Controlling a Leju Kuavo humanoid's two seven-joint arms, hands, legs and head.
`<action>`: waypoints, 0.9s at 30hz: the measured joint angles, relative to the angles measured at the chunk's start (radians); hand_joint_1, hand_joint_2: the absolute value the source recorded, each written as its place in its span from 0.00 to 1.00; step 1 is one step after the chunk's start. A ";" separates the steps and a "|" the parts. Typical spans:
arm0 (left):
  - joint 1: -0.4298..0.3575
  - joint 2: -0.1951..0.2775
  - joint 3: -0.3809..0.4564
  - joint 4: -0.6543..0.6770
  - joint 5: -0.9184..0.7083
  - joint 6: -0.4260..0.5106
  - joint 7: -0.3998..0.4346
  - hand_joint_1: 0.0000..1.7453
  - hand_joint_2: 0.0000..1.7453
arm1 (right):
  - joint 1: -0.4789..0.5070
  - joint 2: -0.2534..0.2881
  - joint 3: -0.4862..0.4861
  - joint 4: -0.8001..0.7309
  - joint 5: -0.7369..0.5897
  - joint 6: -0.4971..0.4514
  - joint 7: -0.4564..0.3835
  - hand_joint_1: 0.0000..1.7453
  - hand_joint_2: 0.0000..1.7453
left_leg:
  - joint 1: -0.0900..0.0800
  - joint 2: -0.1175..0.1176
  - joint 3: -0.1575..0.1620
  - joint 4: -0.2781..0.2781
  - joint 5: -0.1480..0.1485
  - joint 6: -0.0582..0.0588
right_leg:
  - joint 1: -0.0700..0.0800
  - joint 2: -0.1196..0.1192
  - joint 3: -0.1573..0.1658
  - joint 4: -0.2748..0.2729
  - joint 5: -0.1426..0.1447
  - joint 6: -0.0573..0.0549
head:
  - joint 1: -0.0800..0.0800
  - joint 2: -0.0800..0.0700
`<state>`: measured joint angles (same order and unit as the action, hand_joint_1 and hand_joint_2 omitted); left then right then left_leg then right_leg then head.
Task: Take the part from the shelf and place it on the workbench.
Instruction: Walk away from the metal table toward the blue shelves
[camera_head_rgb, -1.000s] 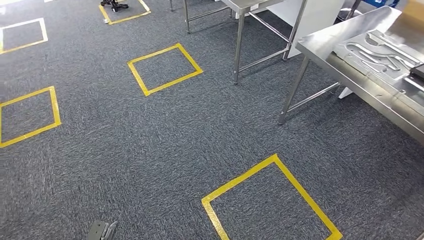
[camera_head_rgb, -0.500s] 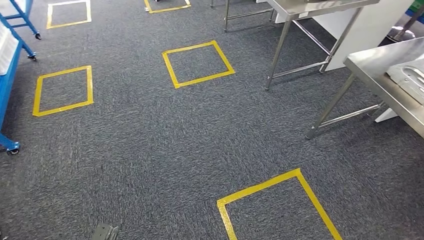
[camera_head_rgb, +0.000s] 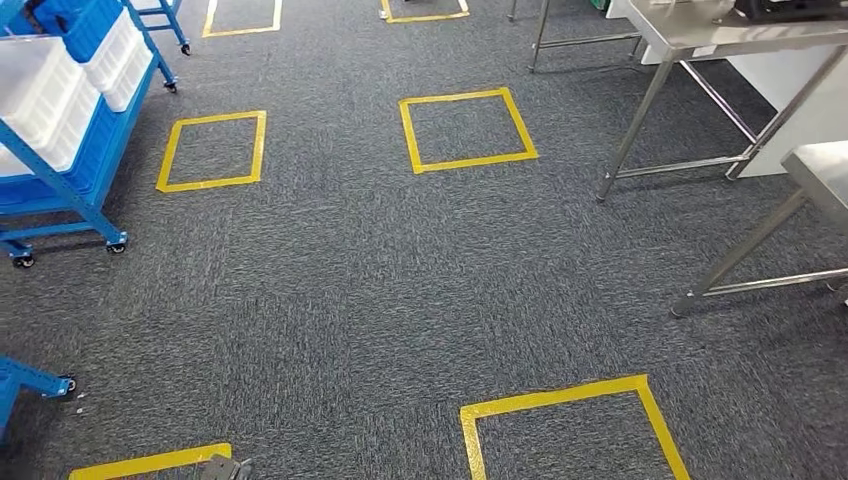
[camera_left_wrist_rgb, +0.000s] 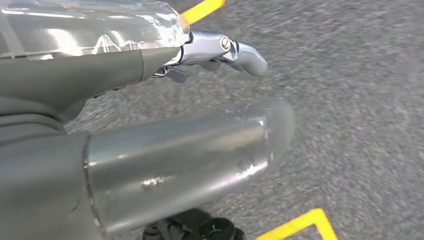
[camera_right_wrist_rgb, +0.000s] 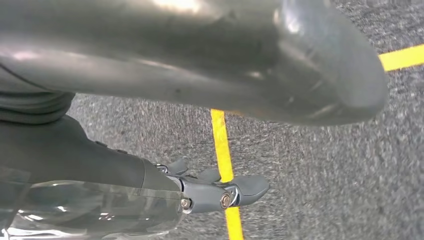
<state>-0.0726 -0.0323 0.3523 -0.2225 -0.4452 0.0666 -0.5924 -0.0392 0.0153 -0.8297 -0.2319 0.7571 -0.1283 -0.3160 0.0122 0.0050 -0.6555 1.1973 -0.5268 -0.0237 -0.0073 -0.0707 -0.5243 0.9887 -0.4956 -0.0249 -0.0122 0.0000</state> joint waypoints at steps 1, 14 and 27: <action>0.001 0.000 0.002 0.000 -0.001 -0.001 0.012 0.00 0.00 | 0.000 0.001 0.000 0.000 0.008 -0.002 0.000 0.00 0.00 | 0.000 0.015 0.039 -0.072 0.025 0.001 | 0.000 -0.012 0.001 0.004 -0.004 0.004 | 0.000 0.000; 0.038 -0.004 0.070 0.003 -0.006 -0.013 0.145 0.00 0.00 | 0.007 0.004 0.000 0.002 0.072 -0.046 0.059 0.00 0.00 | -0.013 -0.054 0.090 -0.192 0.072 0.058 | -0.005 0.068 -0.142 0.313 -0.148 0.040 | 0.012 0.000; 0.040 -0.003 0.080 0.003 -0.055 -0.010 0.165 0.00 0.00 | 0.012 0.006 0.000 0.005 0.111 -0.068 0.085 0.00 0.00 | -0.003 -0.028 -0.015 0.002 -0.028 0.008 | 0.006 0.069 0.005 -0.023 0.021 -0.013 | 0.009 0.000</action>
<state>-0.0330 -0.0351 0.4322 -0.2193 -0.4998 0.0568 -0.4276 -0.0272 0.0217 -0.8297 -0.2272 0.8686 -0.1960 -0.2309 0.0093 -0.0228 -0.6704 1.1997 -0.5548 -0.0158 -0.0011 -0.0014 -0.5195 0.9661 -0.4748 -0.0382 -0.0032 0.0000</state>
